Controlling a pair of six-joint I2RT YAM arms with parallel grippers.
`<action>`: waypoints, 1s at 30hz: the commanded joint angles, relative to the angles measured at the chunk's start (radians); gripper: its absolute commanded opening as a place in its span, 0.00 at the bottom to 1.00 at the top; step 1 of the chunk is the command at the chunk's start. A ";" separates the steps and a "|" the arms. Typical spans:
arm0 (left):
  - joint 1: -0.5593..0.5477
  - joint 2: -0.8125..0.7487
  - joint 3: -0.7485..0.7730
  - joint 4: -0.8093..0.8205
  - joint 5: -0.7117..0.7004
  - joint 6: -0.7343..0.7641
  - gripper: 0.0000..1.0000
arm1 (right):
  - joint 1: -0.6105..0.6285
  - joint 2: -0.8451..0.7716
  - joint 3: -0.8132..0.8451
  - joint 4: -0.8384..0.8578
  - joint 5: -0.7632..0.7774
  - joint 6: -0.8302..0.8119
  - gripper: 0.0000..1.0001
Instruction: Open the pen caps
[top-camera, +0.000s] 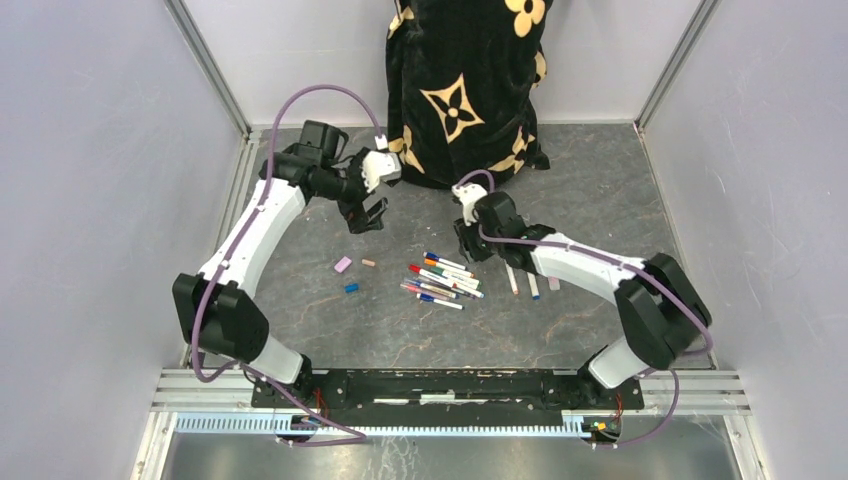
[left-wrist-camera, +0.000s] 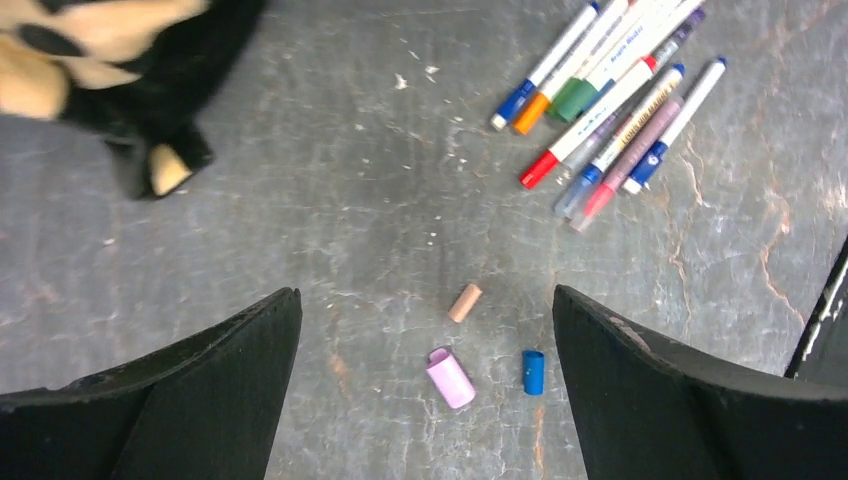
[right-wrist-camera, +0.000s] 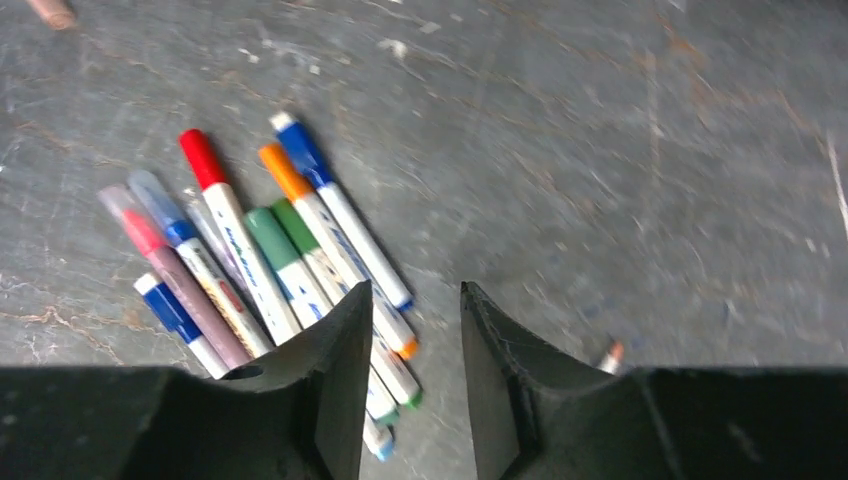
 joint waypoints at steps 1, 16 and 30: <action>0.038 -0.107 0.058 0.034 -0.048 -0.177 1.00 | 0.033 0.105 0.090 0.025 -0.062 -0.114 0.40; 0.053 -0.251 -0.124 0.155 -0.134 -0.198 1.00 | 0.049 0.329 0.230 -0.009 -0.131 -0.186 0.32; 0.053 -0.197 -0.075 0.109 -0.079 -0.175 1.00 | 0.050 0.268 0.172 0.014 -0.057 -0.198 0.45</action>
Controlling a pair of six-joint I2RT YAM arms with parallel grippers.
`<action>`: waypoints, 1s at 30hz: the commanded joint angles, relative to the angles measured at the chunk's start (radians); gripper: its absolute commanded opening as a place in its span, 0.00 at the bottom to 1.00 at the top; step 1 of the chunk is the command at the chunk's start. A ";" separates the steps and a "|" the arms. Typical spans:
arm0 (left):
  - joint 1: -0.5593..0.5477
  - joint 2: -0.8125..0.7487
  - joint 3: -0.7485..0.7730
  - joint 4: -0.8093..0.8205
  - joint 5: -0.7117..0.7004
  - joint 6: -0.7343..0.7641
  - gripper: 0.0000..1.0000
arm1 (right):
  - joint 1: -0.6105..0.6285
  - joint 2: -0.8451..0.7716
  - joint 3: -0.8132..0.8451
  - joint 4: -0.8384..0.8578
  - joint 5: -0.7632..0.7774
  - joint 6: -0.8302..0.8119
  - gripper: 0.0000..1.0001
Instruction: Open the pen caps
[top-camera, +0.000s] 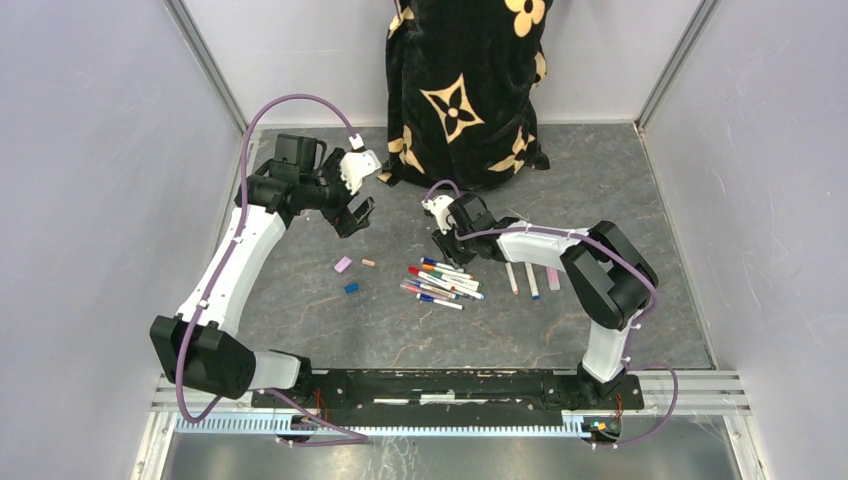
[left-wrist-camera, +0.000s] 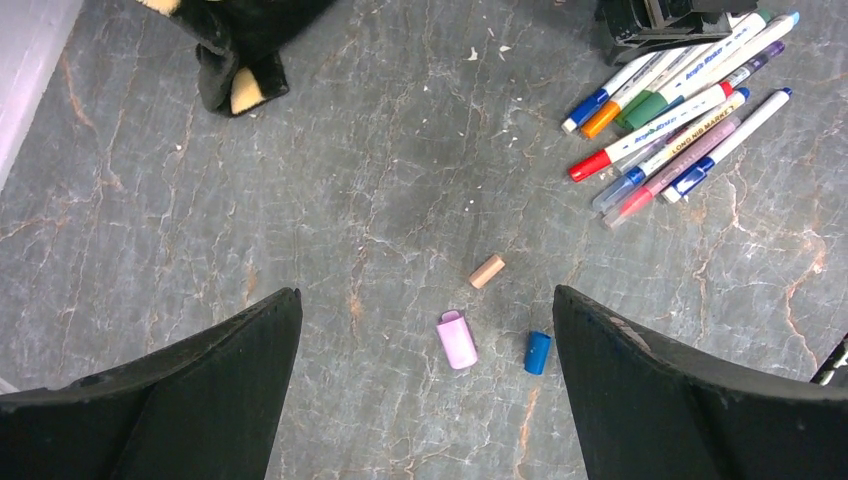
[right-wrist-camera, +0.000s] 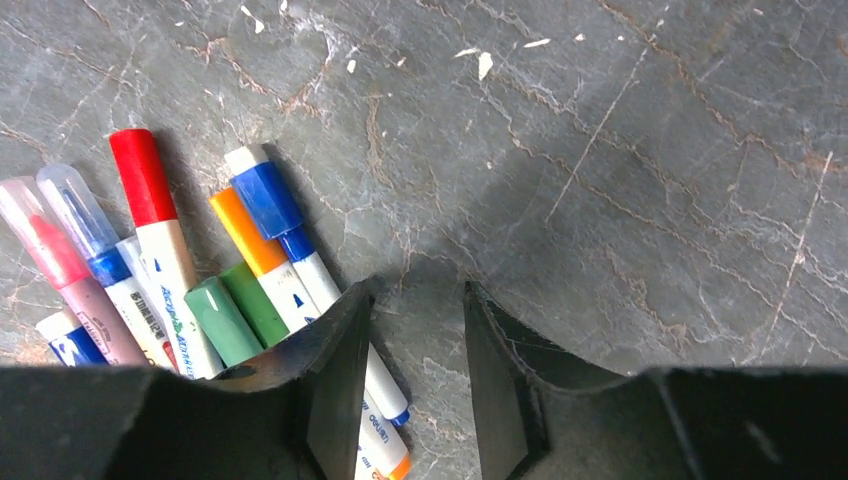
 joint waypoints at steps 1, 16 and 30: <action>0.003 0.009 0.041 -0.005 0.047 -0.006 1.00 | 0.004 -0.080 -0.018 0.016 0.035 -0.009 0.45; 0.003 0.018 0.054 -0.017 0.059 -0.001 1.00 | 0.021 -0.061 -0.029 0.005 -0.089 -0.052 0.45; 0.002 0.013 0.048 -0.040 0.061 0.028 1.00 | 0.017 0.004 -0.036 0.005 0.005 -0.070 0.41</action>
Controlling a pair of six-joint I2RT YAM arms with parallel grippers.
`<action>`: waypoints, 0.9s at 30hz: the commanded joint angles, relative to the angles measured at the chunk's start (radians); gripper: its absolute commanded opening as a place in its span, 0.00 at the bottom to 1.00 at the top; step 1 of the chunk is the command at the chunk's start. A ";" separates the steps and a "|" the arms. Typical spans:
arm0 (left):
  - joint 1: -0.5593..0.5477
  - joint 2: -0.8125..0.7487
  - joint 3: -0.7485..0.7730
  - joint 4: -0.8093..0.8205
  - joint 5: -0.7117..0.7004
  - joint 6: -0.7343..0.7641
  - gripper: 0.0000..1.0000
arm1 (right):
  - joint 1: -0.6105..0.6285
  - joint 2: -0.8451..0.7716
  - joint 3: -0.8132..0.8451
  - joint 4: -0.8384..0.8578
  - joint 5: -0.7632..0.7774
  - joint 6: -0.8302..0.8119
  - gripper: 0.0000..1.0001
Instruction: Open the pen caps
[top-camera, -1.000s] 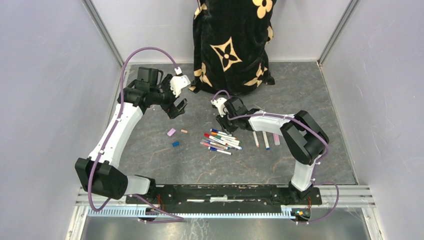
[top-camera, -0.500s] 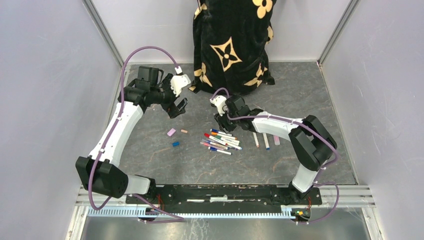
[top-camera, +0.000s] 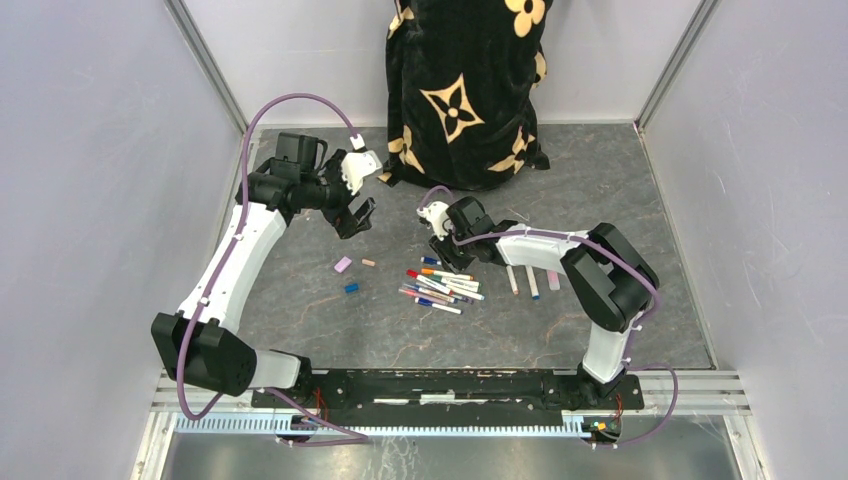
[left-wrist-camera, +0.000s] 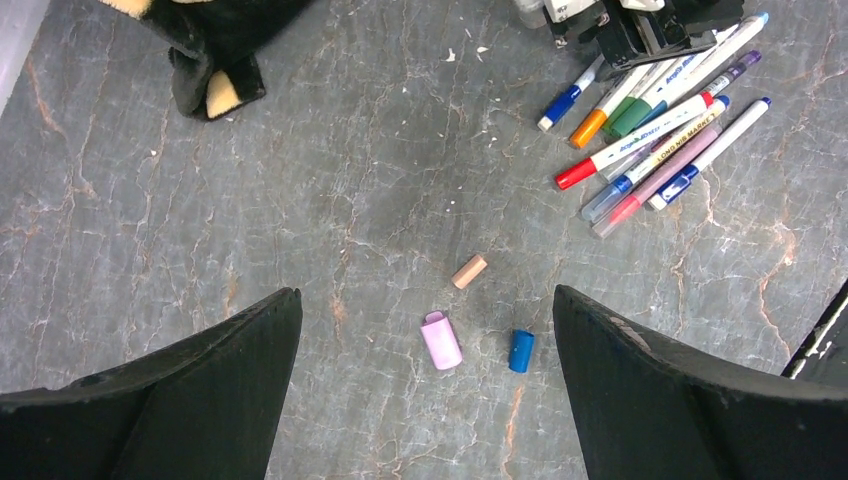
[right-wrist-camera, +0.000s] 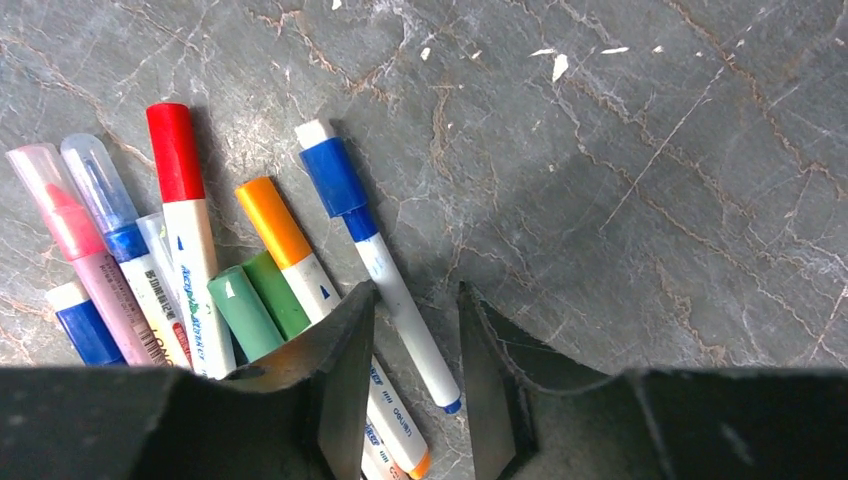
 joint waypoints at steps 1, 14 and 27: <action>0.002 -0.001 0.029 -0.008 0.025 0.030 1.00 | -0.001 0.019 -0.015 0.011 0.069 -0.009 0.38; 0.002 -0.046 -0.119 -0.110 0.250 0.335 1.00 | -0.015 -0.090 0.105 -0.026 -0.116 0.071 0.00; -0.141 0.049 -0.113 -0.260 0.240 0.583 0.87 | -0.005 -0.099 0.179 -0.066 -0.655 0.270 0.00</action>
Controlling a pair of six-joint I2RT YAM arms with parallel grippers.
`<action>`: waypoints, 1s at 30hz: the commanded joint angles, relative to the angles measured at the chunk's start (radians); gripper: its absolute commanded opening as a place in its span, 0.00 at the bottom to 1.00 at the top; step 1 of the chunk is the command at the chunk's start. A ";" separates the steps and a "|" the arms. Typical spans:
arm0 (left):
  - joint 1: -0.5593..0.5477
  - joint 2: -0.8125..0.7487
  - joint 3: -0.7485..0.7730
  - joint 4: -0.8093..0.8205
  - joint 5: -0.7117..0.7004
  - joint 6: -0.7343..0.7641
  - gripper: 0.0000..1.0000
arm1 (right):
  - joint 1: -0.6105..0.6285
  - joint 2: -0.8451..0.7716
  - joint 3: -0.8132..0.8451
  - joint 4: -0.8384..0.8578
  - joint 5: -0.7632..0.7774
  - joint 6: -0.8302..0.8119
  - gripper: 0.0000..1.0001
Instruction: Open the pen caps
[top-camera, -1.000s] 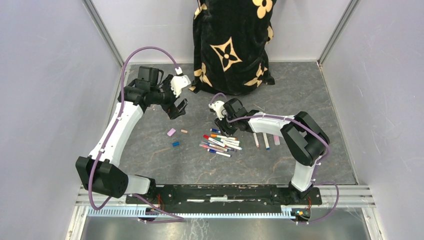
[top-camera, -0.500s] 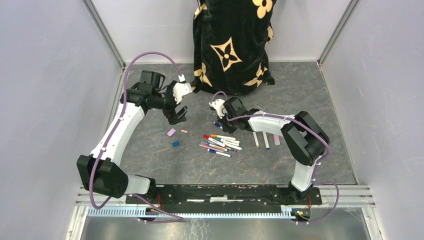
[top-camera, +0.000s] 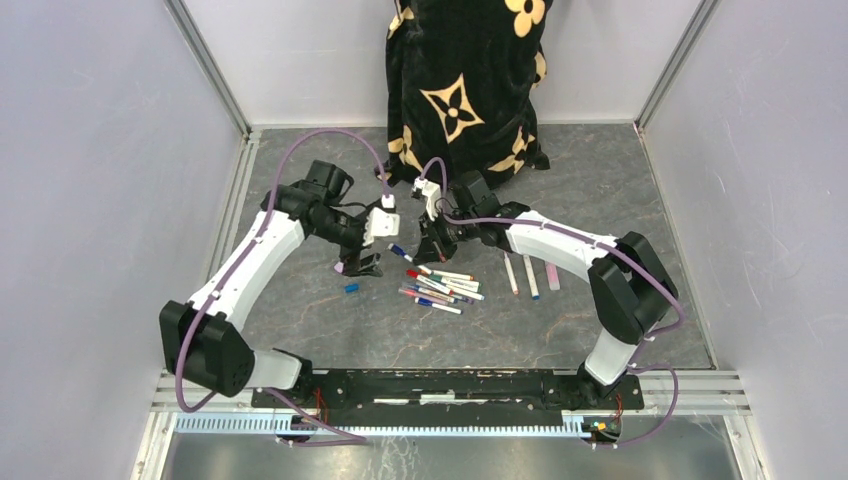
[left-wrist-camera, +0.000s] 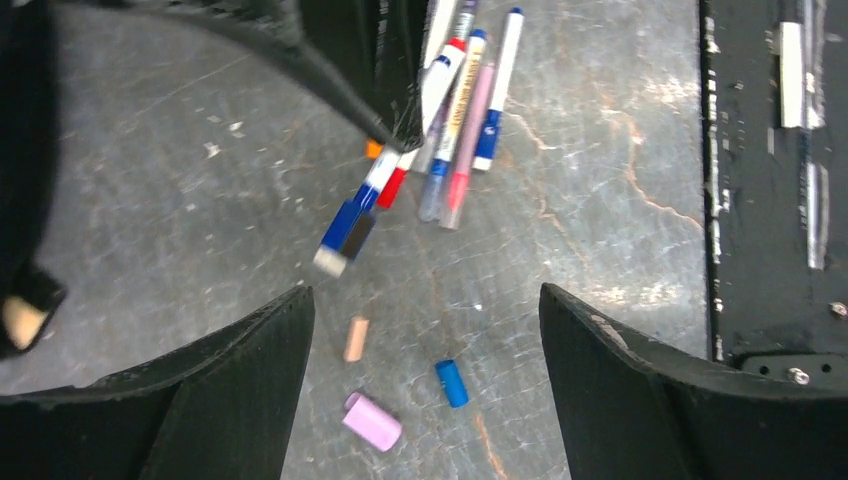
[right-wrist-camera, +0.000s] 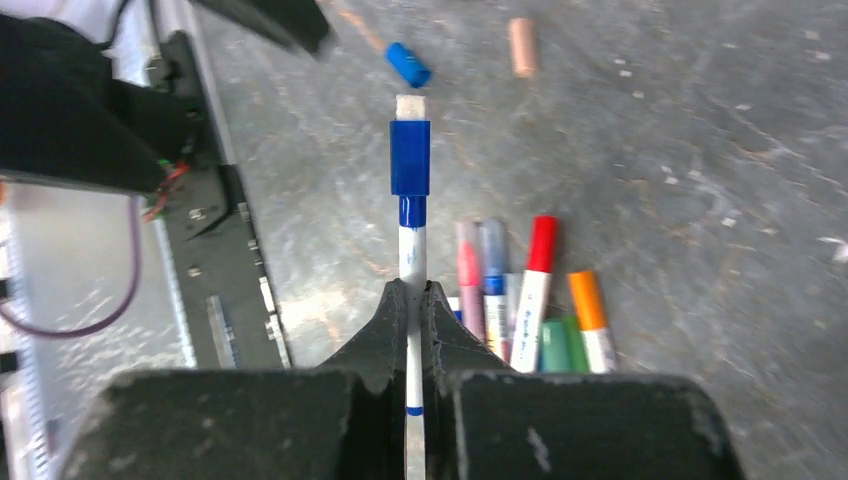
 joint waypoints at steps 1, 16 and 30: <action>-0.064 0.067 0.028 -0.093 -0.031 0.121 0.85 | 0.010 0.010 0.064 -0.016 -0.177 0.045 0.00; -0.145 0.017 -0.081 0.079 -0.171 0.135 0.75 | 0.012 0.090 0.139 -0.045 -0.379 0.033 0.00; -0.147 0.039 -0.034 0.089 -0.136 0.104 0.20 | 0.012 0.104 0.118 0.034 -0.406 0.106 0.12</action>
